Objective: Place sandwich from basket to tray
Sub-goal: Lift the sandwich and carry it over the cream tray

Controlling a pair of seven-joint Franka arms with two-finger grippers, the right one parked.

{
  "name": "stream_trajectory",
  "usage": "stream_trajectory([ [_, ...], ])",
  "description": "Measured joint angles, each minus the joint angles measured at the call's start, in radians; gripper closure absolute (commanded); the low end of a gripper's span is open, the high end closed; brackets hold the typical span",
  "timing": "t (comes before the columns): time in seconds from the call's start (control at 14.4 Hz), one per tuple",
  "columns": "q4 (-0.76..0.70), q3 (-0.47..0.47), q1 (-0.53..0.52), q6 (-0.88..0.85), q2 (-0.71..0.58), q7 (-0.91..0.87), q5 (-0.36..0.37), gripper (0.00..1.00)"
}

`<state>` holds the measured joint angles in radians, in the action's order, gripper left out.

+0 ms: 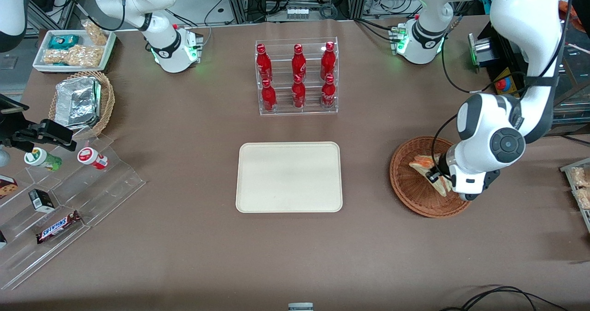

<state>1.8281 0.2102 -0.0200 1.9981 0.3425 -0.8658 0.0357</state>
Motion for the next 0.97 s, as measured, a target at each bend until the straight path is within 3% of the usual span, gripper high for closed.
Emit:
stream_trajectory([
  [0.21, -0.09, 0.079, 0.006, -0.112, -0.005, -0.003, 0.0, 0.89],
  [0.56, -0.14, 0.287, 0.018, -0.092, 0.086, 0.094, 0.002, 0.87],
  [0.69, -0.184, 0.334, 0.07, -0.051, 0.174, 0.101, 0.04, 0.87],
  [0.97, -0.276, 0.339, 0.223, 0.098, 0.354, 0.029, 0.163, 0.86],
])
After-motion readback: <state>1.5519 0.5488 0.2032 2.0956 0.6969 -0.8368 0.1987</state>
